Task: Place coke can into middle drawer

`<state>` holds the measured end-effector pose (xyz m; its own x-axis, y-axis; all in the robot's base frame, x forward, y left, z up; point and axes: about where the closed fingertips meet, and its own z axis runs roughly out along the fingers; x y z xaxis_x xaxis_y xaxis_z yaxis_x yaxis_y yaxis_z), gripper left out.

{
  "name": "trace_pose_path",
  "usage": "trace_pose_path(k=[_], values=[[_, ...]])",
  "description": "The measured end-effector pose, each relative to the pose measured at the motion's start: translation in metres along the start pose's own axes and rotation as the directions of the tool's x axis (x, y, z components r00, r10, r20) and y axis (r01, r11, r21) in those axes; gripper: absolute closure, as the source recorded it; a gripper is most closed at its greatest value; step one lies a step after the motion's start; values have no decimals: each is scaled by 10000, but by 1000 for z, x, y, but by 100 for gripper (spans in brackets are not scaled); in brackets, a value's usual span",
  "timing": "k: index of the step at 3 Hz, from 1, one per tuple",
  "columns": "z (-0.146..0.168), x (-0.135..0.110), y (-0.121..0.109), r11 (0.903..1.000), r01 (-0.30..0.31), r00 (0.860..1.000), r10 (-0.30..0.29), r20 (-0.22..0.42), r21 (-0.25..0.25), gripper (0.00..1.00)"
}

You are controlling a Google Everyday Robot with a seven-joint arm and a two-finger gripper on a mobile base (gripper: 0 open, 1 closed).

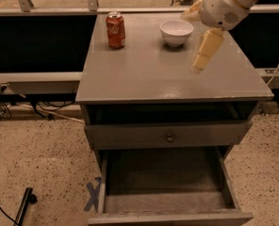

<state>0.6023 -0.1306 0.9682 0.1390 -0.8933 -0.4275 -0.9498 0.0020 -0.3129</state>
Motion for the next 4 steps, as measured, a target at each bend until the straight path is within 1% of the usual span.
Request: trace_pose_path(k=[1, 2, 3, 4], values=[[47, -6, -49, 9995, -235, 9874, 262, 1560, -192, 0], [92, -19, -91, 9957, -867, 9375, 931, 3352, -339, 0], [87, -52, -137, 9780, -2083, 8270, 1722, 5351, 72, 0], [76, -83, -178, 9461, -3212, 7248, 2171, 6539, 419, 0]])
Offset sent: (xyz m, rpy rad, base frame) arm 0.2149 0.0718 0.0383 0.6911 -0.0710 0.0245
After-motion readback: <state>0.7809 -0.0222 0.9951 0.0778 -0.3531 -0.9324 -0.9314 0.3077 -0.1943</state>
